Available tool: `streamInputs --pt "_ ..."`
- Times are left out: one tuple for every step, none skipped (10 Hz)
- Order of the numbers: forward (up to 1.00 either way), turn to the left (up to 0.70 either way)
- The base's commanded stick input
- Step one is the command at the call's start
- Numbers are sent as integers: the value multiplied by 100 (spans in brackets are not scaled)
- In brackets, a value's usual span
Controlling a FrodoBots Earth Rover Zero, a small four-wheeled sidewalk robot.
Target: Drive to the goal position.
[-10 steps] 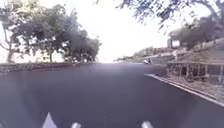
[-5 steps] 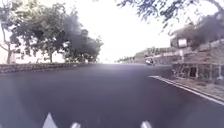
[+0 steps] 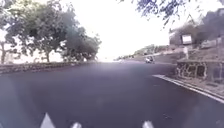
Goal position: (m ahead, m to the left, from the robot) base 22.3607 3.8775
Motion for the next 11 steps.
streamInputs --pt "85 -26" --pt "85 -17" --pt "85 -7" --pt "85 -31" --pt "85 -30" --pt "85 0" --pt "85 0" --pt "85 0" --pt "85 0" --pt "85 0" --pt "85 0"
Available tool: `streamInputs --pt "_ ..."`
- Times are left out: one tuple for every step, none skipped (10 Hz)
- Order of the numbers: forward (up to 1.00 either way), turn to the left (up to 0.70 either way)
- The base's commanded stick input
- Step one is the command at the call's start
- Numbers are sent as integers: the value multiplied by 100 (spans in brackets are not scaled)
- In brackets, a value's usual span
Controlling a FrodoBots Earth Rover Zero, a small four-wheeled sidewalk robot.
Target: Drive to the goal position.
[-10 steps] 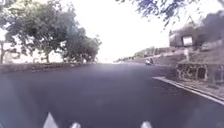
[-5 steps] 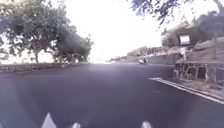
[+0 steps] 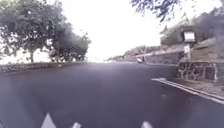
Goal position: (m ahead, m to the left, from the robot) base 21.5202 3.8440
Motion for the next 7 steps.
streamInputs --pt "85 0" --pt "85 0" --pt "85 0" --pt "85 0" --pt "85 0" --pt "85 0" --pt "85 0"
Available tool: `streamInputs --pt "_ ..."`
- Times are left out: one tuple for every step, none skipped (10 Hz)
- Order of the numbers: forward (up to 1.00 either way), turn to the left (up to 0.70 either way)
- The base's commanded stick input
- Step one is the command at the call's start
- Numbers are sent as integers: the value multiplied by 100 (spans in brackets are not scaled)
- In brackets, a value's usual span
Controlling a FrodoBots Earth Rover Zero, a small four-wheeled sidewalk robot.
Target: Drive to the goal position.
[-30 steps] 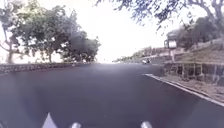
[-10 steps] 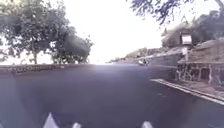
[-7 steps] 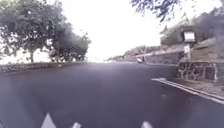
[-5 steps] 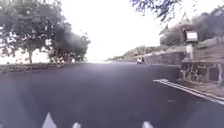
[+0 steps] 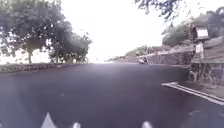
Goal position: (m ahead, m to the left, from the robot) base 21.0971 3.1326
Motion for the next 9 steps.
streamInputs --pt "85 0" --pt "85 0" --pt "85 0" --pt "85 0" --pt "85 0" --pt "85 0" --pt "85 0" --pt "85 0" --pt "85 0"
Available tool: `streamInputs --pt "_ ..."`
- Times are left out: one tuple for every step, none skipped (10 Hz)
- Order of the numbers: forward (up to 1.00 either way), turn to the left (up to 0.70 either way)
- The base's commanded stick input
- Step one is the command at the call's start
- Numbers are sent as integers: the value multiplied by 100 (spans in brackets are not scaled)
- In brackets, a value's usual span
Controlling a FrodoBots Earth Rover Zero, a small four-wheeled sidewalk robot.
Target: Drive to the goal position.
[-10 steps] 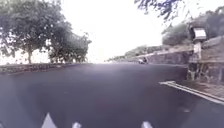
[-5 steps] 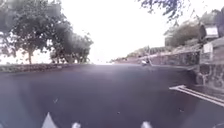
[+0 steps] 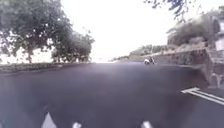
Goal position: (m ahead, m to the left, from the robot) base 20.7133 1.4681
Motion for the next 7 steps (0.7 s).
streamInputs --pt "85 0" --pt "85 0" --pt "85 0" --pt "85 0" --pt "85 0" --pt "85 0" --pt "85 0"
